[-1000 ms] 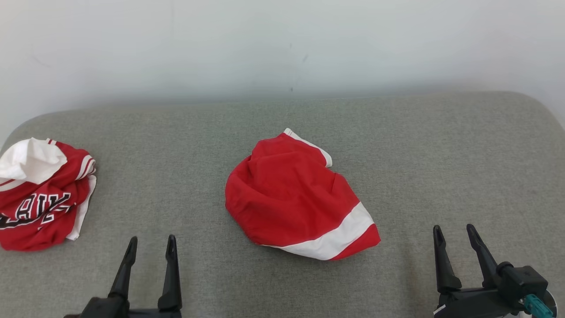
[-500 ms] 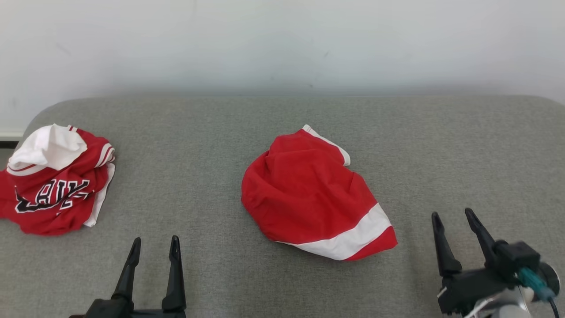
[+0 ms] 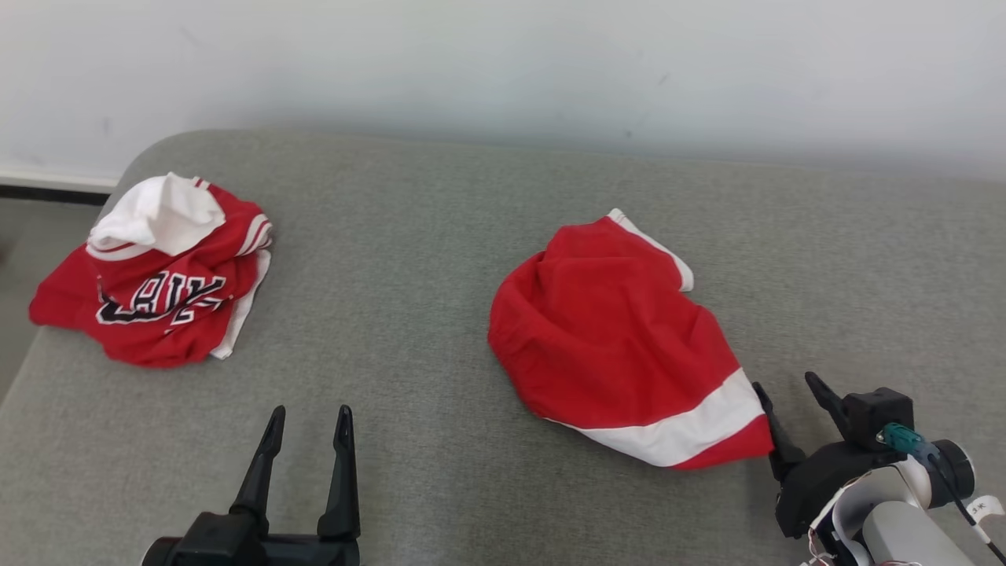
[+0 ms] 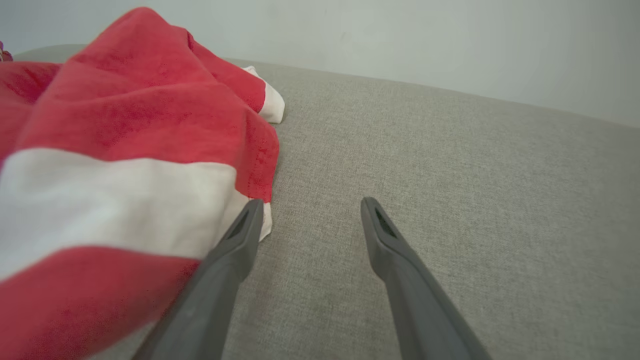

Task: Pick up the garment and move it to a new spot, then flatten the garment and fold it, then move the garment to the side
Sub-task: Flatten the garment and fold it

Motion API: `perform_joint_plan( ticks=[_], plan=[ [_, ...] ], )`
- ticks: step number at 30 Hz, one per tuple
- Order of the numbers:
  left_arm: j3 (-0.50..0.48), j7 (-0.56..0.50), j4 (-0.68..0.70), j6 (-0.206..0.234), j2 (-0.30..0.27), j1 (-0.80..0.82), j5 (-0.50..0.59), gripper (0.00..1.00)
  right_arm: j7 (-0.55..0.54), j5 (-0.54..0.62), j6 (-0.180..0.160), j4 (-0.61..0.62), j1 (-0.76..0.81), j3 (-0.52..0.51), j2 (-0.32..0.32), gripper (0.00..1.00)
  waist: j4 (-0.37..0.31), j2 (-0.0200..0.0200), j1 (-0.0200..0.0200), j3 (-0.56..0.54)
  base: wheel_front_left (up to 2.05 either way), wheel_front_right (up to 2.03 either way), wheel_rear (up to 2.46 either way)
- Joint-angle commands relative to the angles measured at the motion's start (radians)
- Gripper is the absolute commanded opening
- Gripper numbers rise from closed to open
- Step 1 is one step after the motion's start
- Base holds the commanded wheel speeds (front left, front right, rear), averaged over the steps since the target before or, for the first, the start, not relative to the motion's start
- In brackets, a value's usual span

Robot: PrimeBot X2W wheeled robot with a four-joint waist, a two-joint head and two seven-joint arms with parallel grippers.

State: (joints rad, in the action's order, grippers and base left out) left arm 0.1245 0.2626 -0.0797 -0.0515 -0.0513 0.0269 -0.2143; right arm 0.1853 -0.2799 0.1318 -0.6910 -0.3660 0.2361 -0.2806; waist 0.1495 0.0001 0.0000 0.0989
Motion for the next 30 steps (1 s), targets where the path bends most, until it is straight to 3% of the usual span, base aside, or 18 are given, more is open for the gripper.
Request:
perform_joint_plan(
  ticks=[1,11,12,13,22,30],
  plan=[
    [0.006,0.003,-0.003,0.003,0.001,0.020,-0.004,1.00,0.007,-0.017,-0.002,-0.038,-0.025,0.020,-0.005,1.00,0.042,-0.0001,0.0000,0.021,0.00,0.00,0.00],
    [0.022,0.003,-0.015,0.004,0.001,0.030,-0.011,1.00,0.022,-0.085,-0.002,-0.232,-0.111,0.129,0.028,1.00,0.087,-0.0001,0.0000,0.032,0.00,0.00,0.00],
    [0.022,0.003,-0.016,0.004,0.001,0.028,-0.012,1.00,0.018,-0.101,-0.002,-0.270,-0.118,0.148,0.037,0.45,0.089,-0.0001,0.0000,0.029,0.00,0.00,0.00],
    [0.021,0.003,-0.017,0.005,0.001,0.025,-0.012,1.00,0.019,-0.111,-0.002,-0.286,-0.120,0.156,0.041,0.00,0.089,-0.0001,0.0000,0.027,0.00,0.00,0.00],
    [0.003,0.003,-0.026,0.001,0.001,-0.011,-0.011,1.00,0.075,-0.141,-0.002,-0.281,-0.150,0.169,0.013,0.00,0.037,-0.0001,0.0000,-0.014,0.00,0.00,0.00],
    [-0.018,0.003,-0.026,-0.007,0.001,-0.024,-0.016,1.00,0.079,-0.134,-0.002,-0.073,-0.046,0.119,-0.068,0.00,-0.051,-0.0001,0.0000,-0.042,0.00,0.00,0.00]
  ],
)
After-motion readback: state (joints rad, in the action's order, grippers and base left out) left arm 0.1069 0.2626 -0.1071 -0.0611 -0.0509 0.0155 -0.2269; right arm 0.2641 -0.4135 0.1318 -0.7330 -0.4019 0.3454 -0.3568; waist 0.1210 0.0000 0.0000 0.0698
